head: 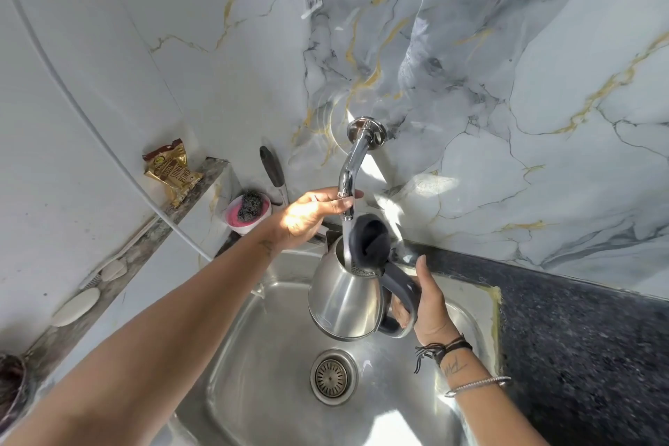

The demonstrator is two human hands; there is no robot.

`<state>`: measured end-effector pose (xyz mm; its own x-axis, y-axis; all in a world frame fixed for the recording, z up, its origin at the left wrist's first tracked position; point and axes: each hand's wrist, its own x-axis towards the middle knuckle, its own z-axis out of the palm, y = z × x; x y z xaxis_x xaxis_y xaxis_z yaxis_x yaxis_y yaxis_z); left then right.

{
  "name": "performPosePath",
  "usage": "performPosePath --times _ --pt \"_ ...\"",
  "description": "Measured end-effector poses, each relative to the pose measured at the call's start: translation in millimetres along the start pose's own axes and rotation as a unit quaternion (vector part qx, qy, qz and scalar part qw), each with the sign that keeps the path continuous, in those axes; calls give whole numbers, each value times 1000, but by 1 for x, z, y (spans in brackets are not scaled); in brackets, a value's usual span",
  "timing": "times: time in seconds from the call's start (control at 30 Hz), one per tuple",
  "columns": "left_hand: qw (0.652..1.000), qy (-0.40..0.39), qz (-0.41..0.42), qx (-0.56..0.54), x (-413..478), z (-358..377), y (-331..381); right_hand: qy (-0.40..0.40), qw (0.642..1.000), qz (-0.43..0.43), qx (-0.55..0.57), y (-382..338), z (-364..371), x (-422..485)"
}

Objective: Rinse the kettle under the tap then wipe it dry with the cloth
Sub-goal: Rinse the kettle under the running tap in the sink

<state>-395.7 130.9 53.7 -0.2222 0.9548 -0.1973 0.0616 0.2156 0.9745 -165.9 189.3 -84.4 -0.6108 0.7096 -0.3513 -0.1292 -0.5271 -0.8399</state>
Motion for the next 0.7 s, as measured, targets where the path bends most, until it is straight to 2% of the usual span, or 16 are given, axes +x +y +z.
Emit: performPosePath --times 0.17,0.27,0.43,0.53,0.63,0.7 --pt "996 -64 34 44 -1 -14 8 -10 1000 6 -6 1 -2 1" --pt "995 -56 61 61 -4 -11 8 -7 1000 1 -10 3 -3 0" --pt "990 74 69 102 -6 3 14 -18 999 -35 13 -1 0 -3" --pt "976 178 12 122 -8 16 22 -12 999 -40 1 -3 0 -4" --pt "922 277 -18 271 -5 33 17 -17 999 -30 -14 -5 0 -6" --pt "894 315 -10 319 -4 41 12 -14 999 -33 -33 -7 0 -10"
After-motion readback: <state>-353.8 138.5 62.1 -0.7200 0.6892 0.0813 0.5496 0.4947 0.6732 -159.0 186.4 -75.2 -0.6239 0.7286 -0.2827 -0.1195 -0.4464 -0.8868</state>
